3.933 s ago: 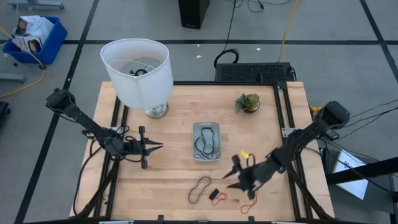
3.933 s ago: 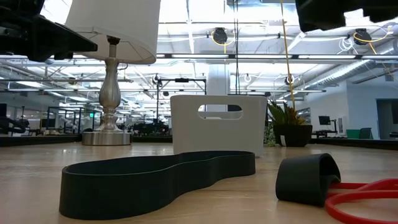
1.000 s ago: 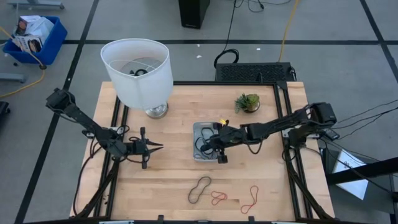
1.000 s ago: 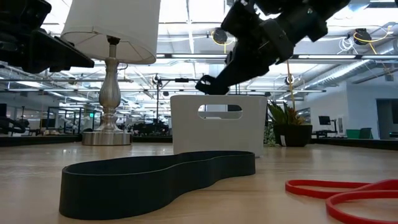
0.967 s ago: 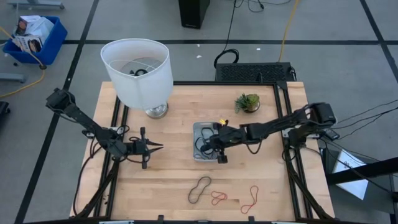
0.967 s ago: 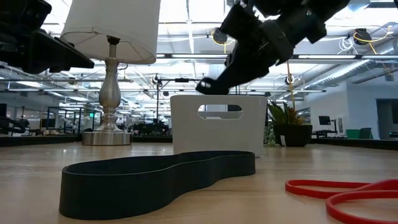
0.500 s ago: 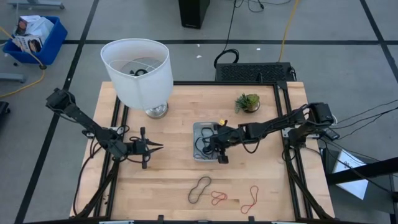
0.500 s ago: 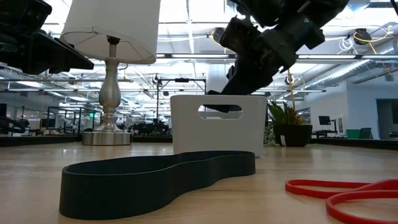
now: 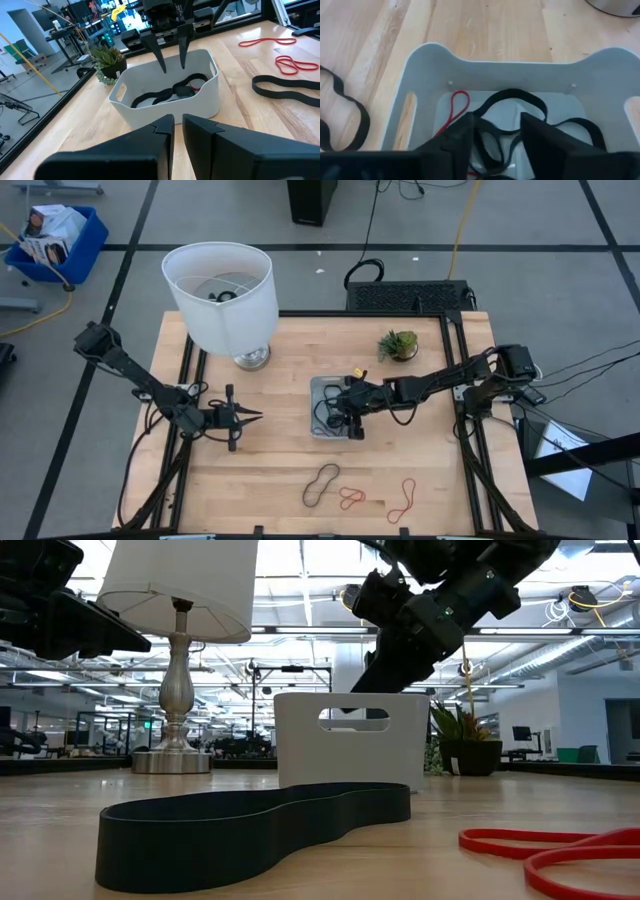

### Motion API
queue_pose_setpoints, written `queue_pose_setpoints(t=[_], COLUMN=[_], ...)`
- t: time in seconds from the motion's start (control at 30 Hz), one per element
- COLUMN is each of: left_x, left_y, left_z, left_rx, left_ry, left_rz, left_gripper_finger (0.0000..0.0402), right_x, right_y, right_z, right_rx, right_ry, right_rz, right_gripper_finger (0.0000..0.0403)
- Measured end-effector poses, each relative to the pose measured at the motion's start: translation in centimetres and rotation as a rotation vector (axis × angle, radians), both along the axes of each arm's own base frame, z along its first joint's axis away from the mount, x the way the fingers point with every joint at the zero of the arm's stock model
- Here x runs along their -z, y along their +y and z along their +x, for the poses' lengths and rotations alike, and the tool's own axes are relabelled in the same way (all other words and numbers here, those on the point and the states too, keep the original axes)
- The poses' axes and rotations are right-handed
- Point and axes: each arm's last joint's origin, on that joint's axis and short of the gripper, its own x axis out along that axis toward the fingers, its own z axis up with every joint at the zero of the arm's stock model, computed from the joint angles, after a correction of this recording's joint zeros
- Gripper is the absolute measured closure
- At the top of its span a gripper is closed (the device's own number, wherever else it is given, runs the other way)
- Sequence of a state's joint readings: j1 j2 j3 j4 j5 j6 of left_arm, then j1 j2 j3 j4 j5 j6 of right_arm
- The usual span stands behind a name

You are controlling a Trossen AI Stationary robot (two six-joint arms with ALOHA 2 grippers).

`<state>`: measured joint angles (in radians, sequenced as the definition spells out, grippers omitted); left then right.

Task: Pick and place rubber bands into bin
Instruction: Put the black rubber band into the gray bin, then put the red rubber band into the gray bin

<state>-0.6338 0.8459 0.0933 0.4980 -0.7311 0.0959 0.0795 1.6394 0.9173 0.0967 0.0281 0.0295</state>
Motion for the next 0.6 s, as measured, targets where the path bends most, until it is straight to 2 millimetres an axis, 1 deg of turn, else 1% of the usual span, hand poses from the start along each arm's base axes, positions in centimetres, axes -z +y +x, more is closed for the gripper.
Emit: queue_pose_setpoints(t=[0.07,0.17,0.23,0.33,0.4,0.47,0.6], left_x=[0.0,0.0,0.0,0.0,0.0,0.0,0.0], left_y=[0.0,0.0,0.0,0.0,0.0,0.0,0.0], left_z=[0.0,0.0,0.0,0.0,0.0,0.0,0.0], left_rx=[0.0,0.0,0.0,0.0,-0.001,-0.001,-0.001], left_ry=[0.0,0.0,0.0,0.0,0.0,0.001,0.0], left_rz=[0.0,-0.001,0.0,0.001,0.003,0.004,0.003], left_gripper_finger=[0.0355,0.0355,0.0355,0.0355,0.0355,0.0355,0.0355], right_x=[0.0,-0.5,-1.3,-3.2,-4.9,-6.4,-8.2], right_y=[0.0,0.0,0.0,0.6,1.8,3.1,5.6], right_z=[0.0,-0.1,-0.4,-0.9,-1.7,-2.5,-4.5], right_rx=[0.001,-0.003,-0.006,-0.024,-0.074,-0.131,-0.23], right_ry=[-0.001,-0.017,-0.036,-0.109,-0.167,-0.217,-0.25], right_rz=[-0.001,-0.004,-0.004,0.006,0.003,0.001,0.012], right_gripper_finger=[0.0225,0.0205,0.0198,0.0199,0.0211,0.0235,0.0312])
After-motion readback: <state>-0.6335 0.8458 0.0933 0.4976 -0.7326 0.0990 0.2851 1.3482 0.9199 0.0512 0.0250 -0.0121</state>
